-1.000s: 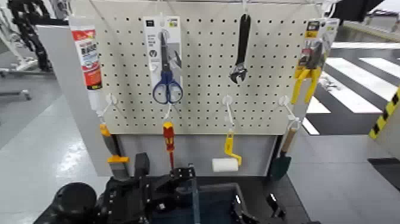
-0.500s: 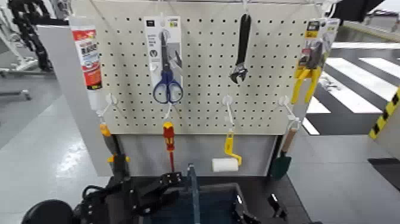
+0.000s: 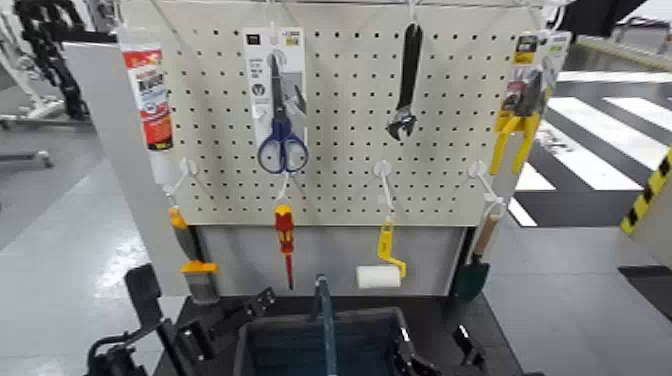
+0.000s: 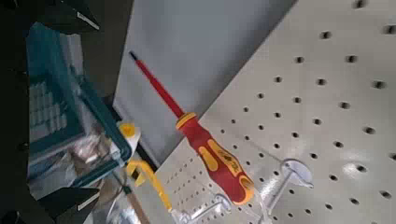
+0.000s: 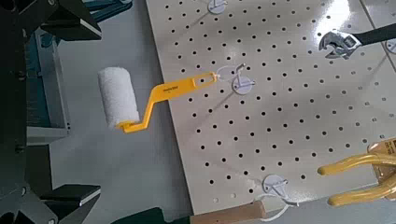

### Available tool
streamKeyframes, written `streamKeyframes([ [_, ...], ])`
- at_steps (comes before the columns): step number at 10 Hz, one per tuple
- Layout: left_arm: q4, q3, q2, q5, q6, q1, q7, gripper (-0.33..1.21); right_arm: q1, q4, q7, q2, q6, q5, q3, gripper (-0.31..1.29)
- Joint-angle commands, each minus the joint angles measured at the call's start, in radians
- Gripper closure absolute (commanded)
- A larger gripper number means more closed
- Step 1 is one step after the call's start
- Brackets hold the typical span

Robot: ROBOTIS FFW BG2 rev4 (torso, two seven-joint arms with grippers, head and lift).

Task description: Place the crate on the table.

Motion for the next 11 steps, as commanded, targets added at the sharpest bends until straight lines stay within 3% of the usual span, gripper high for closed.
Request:
streamKeyframes([
  [1, -0.07, -0.035, -0.019, -0.208, -0.24, 0.084, 0.013, 0.08, 0.001, -0.002, 0.001, -0.003, -0.002, 0.0, -0.003, 0.14],
  [3, -0.107, -0.052, -0.051, -0.35, -0.413, 0.161, 0.097, 0.08, 0.002, -0.002, -0.001, -0.003, -0.003, 0.0, -0.004, 0.14],
  [6, -0.135, -0.042, -0.11, -0.554, -0.55, 0.241, 0.154, 0.09, 0.004, -0.005, 0.001, -0.003, -0.003, 0.0, -0.007, 0.14],
  [11, -0.124, -0.04, -0.13, -0.755, -0.688, 0.319, 0.199, 0.1, 0.007, -0.007, 0.001, -0.003, -0.003, 0.003, -0.009, 0.14],
])
